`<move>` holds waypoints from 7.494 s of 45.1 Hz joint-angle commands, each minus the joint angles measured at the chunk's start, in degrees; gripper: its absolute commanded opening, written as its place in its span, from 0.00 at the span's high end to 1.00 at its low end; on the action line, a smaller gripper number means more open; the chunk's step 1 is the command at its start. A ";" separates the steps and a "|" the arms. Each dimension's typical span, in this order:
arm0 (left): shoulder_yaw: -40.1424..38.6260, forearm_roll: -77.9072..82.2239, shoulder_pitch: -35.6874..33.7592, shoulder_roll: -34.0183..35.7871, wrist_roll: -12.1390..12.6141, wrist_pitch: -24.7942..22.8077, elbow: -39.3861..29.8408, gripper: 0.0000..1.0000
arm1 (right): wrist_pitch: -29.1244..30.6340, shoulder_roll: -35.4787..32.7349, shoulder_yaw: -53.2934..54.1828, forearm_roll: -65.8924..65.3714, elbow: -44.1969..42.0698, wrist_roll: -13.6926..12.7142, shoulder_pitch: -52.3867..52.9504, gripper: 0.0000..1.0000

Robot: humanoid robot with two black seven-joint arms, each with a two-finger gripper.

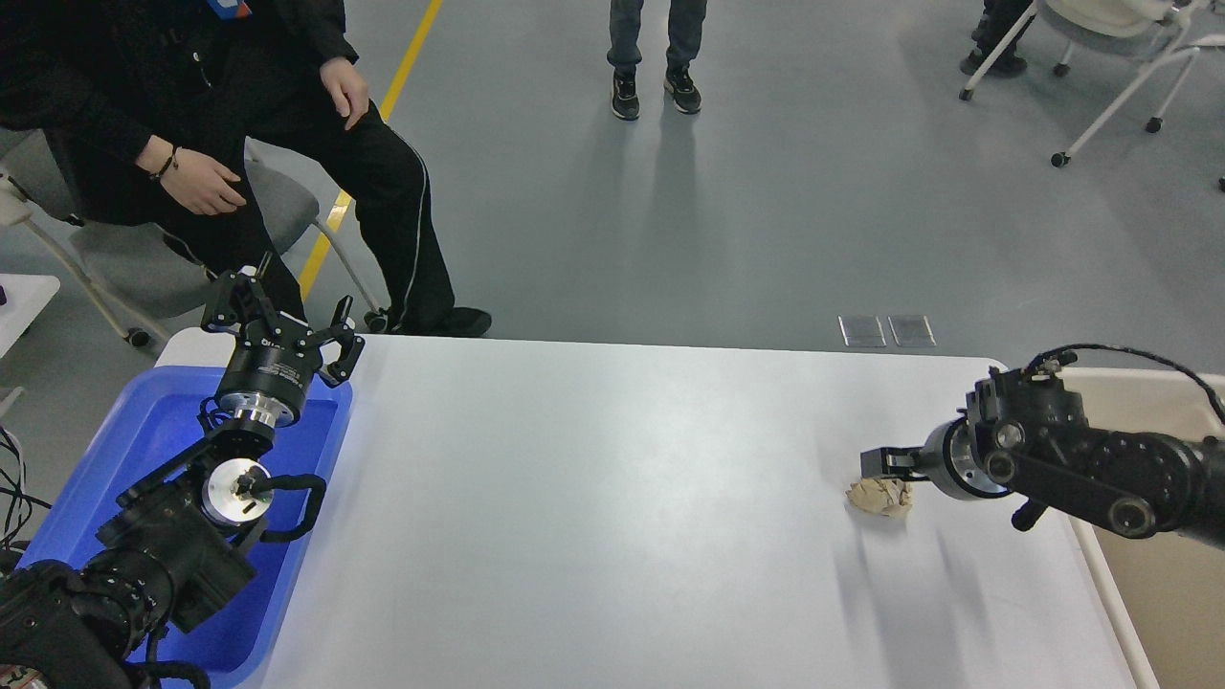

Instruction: Tidy desktop

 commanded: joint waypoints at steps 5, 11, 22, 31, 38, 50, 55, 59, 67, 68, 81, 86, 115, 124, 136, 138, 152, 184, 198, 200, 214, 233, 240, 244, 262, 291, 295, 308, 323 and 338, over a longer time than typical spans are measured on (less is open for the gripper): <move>-0.02 0.00 0.00 -0.05 0.00 0.03 0.04 0.00 | -2.18 5.66 2.05 -0.19 -5.52 -0.19 -3.04 0.01; 0.07 0.00 0.00 -0.05 0.00 -0.05 0.04 0.00 | -2.71 6.28 2.14 -0.19 -7.54 -0.19 -2.78 0.01; -0.02 0.00 0.00 0.04 0.00 -0.06 -0.05 0.00 | -4.73 9.44 1.87 -0.19 -12.03 -0.10 -4.01 0.03; -0.02 0.00 0.00 -0.05 0.00 -0.06 0.04 0.00 | -5.43 11.64 2.05 -0.10 -14.75 -0.01 -4.62 0.03; -0.02 0.00 0.00 0.04 0.00 -0.05 -0.05 0.00 | -7.10 13.21 1.96 -0.10 -16.60 0.07 -4.80 0.10; -0.02 0.00 0.00 -0.05 0.00 -0.06 -0.05 0.00 | -9.38 14.71 0.99 0.60 -18.80 0.07 -7.17 0.58; 0.07 0.00 0.00 -0.05 0.00 -0.06 0.04 0.00 | -16.49 14.98 0.73 0.43 -19.15 3.05 -9.19 0.99; -0.02 0.00 0.00 -0.05 0.00 0.03 0.04 0.00 | -20.11 15.24 -1.02 -0.01 -18.97 7.10 -8.93 1.00; -0.02 0.00 0.00 -0.05 0.00 0.03 0.04 0.00 | -20.73 15.15 -3.75 0.07 -18.71 8.33 -7.35 1.00; -0.02 0.00 0.00 -0.05 0.00 -0.05 -0.05 0.00 | -20.73 15.15 -3.75 0.16 -18.54 8.60 -7.26 1.00; -0.02 0.00 0.00 0.04 0.00 0.03 -0.05 0.00 | -19.85 10.94 -3.84 0.51 -12.48 8.86 -5.33 1.00; 0.07 0.00 0.00 0.04 0.00 0.03 -0.05 0.00 | -18.09 6.28 -5.07 0.60 -6.68 8.78 -2.34 1.00; 0.07 0.00 0.00 0.04 0.00 0.03 0.04 0.00 | 13.71 -22.37 -4.63 5.17 17.24 11.15 21.65 1.00; -0.02 0.00 0.00 0.04 0.00 0.03 0.04 0.00 | 21.90 -26.85 -2.08 5.87 19.43 11.32 25.87 1.00; -0.02 0.00 0.00 0.04 0.00 0.03 0.04 0.00 | 25.50 -30.72 2.49 5.87 21.19 11.32 26.14 1.00; -0.02 0.00 0.00 0.04 0.00 0.03 0.04 0.00 | 25.42 -31.51 2.58 5.87 21.19 11.24 26.14 1.00; -0.02 0.00 0.00 0.04 0.00 0.03 0.04 0.00 | 25.07 -35.38 4.07 5.87 20.58 11.32 25.35 1.00; 0.07 0.00 0.00 0.04 0.00 0.03 0.04 0.00 | 7.14 -39.78 4.42 37.50 -13.51 22.31 1.45 1.00; -0.02 0.00 0.00 -0.05 0.00 0.03 0.04 0.00 | -9.47 -28.01 4.86 50.96 -23.71 28.28 -13.23 1.00; -0.02 0.00 0.00 0.04 0.00 0.03 0.04 0.00 | -11.14 -25.64 4.95 51.49 -26.43 28.99 -14.90 1.00; -0.02 0.00 0.00 0.04 0.00 0.03 -0.05 0.00 | -12.64 -10.79 11.10 54.04 -48.93 29.87 -22.37 1.00; -0.02 0.00 0.00 -0.05 0.00 0.03 -0.05 0.00 | -17.20 4.95 11.01 54.04 -61.60 31.36 -24.22 1.00; -0.02 0.00 0.00 0.04 0.00 0.03 -0.05 0.00 | -19.14 5.48 11.19 54.04 -61.60 31.28 -24.13 1.00; -0.02 0.00 0.00 0.04 0.00 0.03 0.04 0.00 | -19.23 5.40 11.02 54.04 -61.60 31.28 -24.13 1.00; -0.02 0.00 0.00 0.04 0.00 0.03 -0.05 0.00 | -19.67 5.31 11.02 54.04 -61.69 31.10 -23.87 1.00; -0.02 0.00 0.00 0.04 0.00 0.03 -0.05 0.00 | -25.82 5.66 9.43 54.04 -61.78 31.28 -23.17 0.00; -0.02 0.00 0.00 -0.05 0.00 0.03 0.04 0.00 | -25.82 5.57 9.35 54.04 -61.69 31.28 -22.20 0.00; -0.02 0.00 0.00 -0.05 0.00 0.03 0.04 0.00 | -25.47 5.75 8.38 54.04 -61.69 31.19 -19.83 0.00; -0.02 0.00 0.00 0.04 0.00 0.03 -0.05 0.00 | -18.54 4.08 12.50 56.49 -61.69 31.19 -15.88 0.00; -0.02 0.00 0.00 0.04 0.00 0.03 0.04 0.00 | -12.99 -12.88 36.65 61.16 -24.19 31.97 -20.08 0.00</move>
